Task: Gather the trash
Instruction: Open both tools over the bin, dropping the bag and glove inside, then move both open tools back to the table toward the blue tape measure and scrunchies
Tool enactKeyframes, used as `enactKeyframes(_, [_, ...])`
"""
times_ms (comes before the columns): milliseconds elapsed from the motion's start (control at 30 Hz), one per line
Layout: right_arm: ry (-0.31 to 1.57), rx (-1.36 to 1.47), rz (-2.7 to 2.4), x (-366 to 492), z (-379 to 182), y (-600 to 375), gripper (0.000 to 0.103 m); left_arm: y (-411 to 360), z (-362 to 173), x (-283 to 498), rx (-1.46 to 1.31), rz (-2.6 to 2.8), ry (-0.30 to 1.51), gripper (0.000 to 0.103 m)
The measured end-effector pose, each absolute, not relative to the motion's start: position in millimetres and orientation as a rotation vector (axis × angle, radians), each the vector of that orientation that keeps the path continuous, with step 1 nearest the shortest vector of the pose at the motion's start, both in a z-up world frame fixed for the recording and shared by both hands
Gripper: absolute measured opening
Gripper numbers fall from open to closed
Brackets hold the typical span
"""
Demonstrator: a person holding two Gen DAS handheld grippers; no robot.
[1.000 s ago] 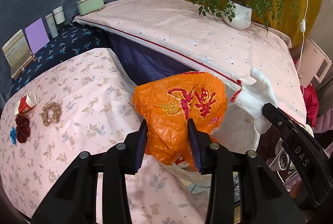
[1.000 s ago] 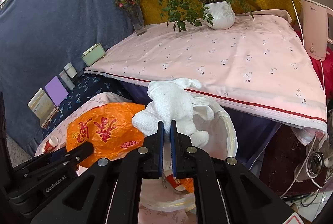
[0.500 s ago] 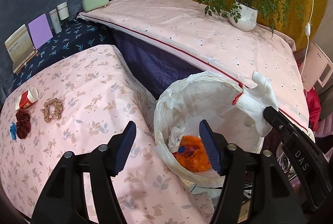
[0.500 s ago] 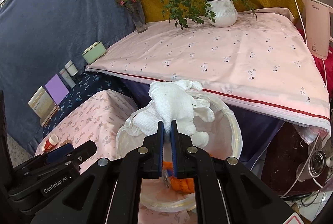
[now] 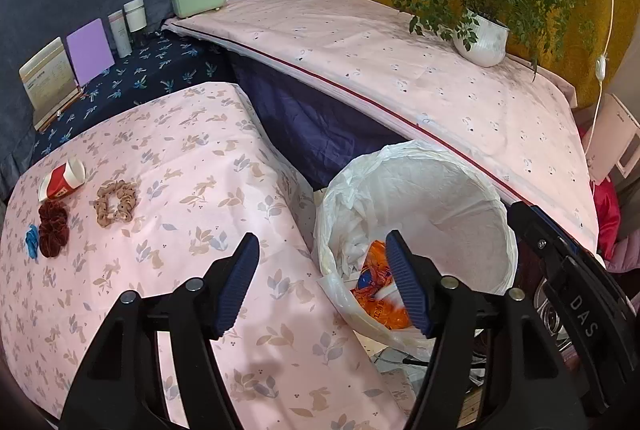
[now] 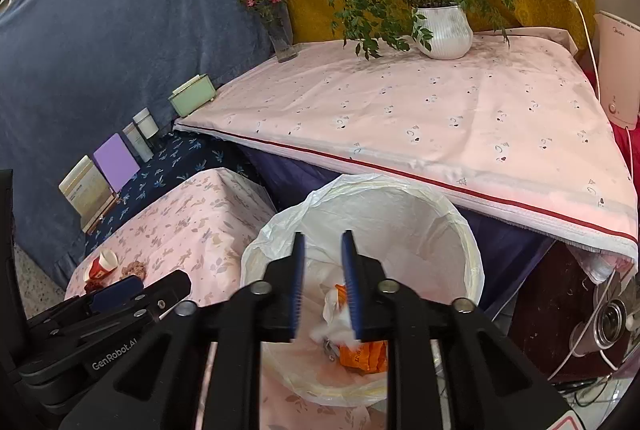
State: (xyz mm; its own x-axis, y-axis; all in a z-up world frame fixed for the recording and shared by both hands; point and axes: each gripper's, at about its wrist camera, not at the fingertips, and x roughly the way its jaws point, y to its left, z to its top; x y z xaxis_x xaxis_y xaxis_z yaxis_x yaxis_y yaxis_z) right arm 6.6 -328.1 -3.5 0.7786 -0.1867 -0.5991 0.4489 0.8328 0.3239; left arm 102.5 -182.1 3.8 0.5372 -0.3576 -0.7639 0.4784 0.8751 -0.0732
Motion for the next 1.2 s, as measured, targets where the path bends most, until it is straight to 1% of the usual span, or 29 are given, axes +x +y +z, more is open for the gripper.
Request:
enactKeyframes(400, [0.578, 0.432, -0.33, 15, 6, -303, 0.045, -154, 5, 108, 0.12, -0.447, 0.858, 0.069])
enactKeyframes(600, [0.582, 0.396, -0.299, 26, 10, -281, 0.05, -130, 7, 114, 0.09, -0.403, 0.848, 0.075])
enactKeyframes(1000, [0.6, 0.336, -0.214, 55, 15, -229, 0.054, -66, 3, 134, 0.015, -0.291, 0.854, 0.076])
enactKeyframes(1200, [0.62, 0.296, -0.152, 72, 16, -194, 0.054, -29, 0, 143, -0.028, -0.231, 0.859, 0.076])
